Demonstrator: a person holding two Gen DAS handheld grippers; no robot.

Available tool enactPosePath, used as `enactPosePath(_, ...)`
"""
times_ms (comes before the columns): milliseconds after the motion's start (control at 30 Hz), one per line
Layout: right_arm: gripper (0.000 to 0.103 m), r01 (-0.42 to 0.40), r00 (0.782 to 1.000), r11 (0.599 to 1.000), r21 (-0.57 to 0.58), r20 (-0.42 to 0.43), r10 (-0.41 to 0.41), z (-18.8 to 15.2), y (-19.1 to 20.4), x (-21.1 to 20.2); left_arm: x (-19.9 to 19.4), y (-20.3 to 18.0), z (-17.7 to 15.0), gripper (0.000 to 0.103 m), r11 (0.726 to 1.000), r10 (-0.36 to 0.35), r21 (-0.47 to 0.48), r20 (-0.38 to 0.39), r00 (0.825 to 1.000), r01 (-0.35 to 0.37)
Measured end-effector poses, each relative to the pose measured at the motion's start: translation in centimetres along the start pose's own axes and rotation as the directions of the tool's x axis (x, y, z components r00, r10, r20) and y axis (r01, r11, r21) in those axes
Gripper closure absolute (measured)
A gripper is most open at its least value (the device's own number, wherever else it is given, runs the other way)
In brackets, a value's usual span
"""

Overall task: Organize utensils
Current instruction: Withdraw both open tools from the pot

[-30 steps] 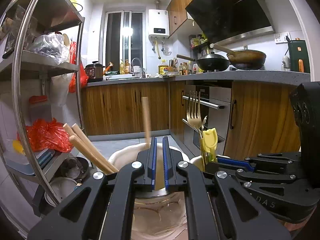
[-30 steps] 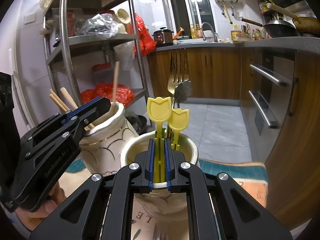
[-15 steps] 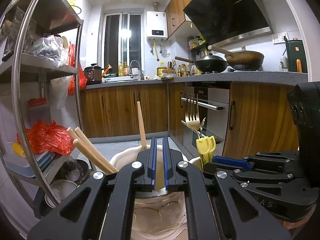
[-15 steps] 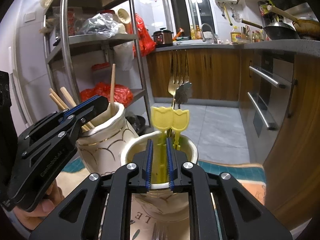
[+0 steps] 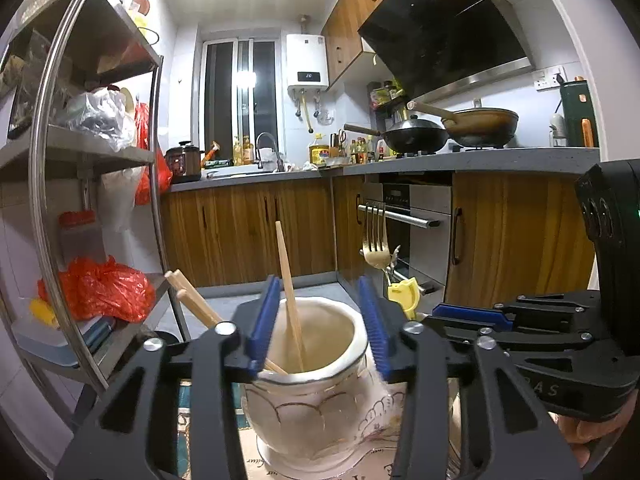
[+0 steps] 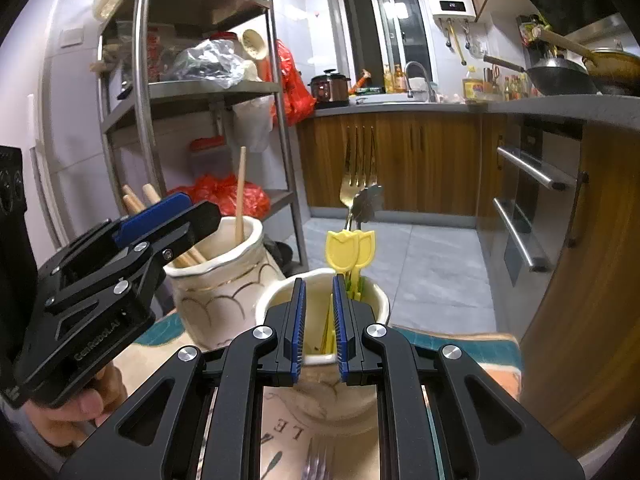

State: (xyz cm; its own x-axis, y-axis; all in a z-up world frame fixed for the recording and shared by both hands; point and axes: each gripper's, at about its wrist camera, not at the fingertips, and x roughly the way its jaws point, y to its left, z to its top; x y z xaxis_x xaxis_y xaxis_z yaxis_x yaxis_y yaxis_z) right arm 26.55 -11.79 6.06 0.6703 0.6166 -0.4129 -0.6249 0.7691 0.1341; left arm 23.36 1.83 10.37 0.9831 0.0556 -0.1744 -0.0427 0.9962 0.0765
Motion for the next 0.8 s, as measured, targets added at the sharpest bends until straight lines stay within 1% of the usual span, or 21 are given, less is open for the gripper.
enactPosePath(100, 0.088, 0.001, 1.000, 1.000, -0.008, 0.001, -0.001, -0.2, 0.3, -0.7, -0.7, 0.0, 0.1, 0.059, 1.000, -0.006, 0.001, 0.002, 1.000, 0.006)
enactPosePath(200, 0.088, 0.000, 1.000, 1.000, -0.008, -0.001, 0.000, -0.5, 0.4, -1.3, -1.7, 0.0, 0.1, 0.050, 1.000, -0.014, 0.003, 0.008, 1.000, 0.014)
enactPosePath(233, 0.088, 0.002, 1.000, 1.000, -0.007, -0.003, -0.002, -0.7, 0.4, -1.6, -2.0, -0.1, 0.1, 0.048, 1.000, -0.016, 0.005, 0.010, 1.000, 0.016)
enactPosePath(533, 0.088, 0.010, 0.999, 1.000, 0.007, -0.049, -0.010, -2.8, 0.3, -2.8, -4.0, 0.1, -0.8, 0.047, 0.999, -0.032, 0.017, -0.022, 0.999, 0.032)
enactPosePath(567, 0.087, 0.012, 0.998, 1.000, 0.007, -0.059, -0.011, -3.2, 0.2, -2.9, -4.2, 0.1, -1.1, 0.047, 0.999, -0.035, 0.019, -0.032, 0.999, 0.035)
enactPosePath(600, 0.081, 0.015, 0.998, 1.000, 0.008, -0.068, -0.015, -3.5, 0.2, -3.0, -4.4, 0.0, -1.4, 0.047, 0.999, -0.037, 0.020, -0.040, 0.999, 0.038)
enactPosePath(633, 0.072, 0.016, 0.996, 1.000, 0.007, -0.088, -0.015, -3.9, 0.1, -2.9, -4.6, -0.1, -1.8, 0.047, 0.999, -0.043, 0.023, -0.051, 0.998, 0.044)
enactPosePath(667, 0.070, 0.016, 0.994, 1.000, 0.006, -0.105, -0.016, -4.2, 0.1, -2.9, -4.9, -0.3, -2.2, 0.047, 0.998, -0.050, 0.029, -0.065, 0.997, 0.052)
enactPosePath(767, 0.070, 0.023, 0.986, 1.000, 0.003, -0.166, -0.022, -5.2, 0.1, -2.3, -5.2, -0.8, -3.2, 0.047, 0.996, -0.071, 0.042, -0.100, 0.992, 0.076)
enactPosePath(800, 0.070, 0.026, 0.983, 1.000, 0.005, -0.184, -0.025, -5.6, 0.0, -2.1, -5.3, -1.1, -3.5, 0.047, 0.995, -0.086, 0.047, -0.122, 0.989, 0.092)
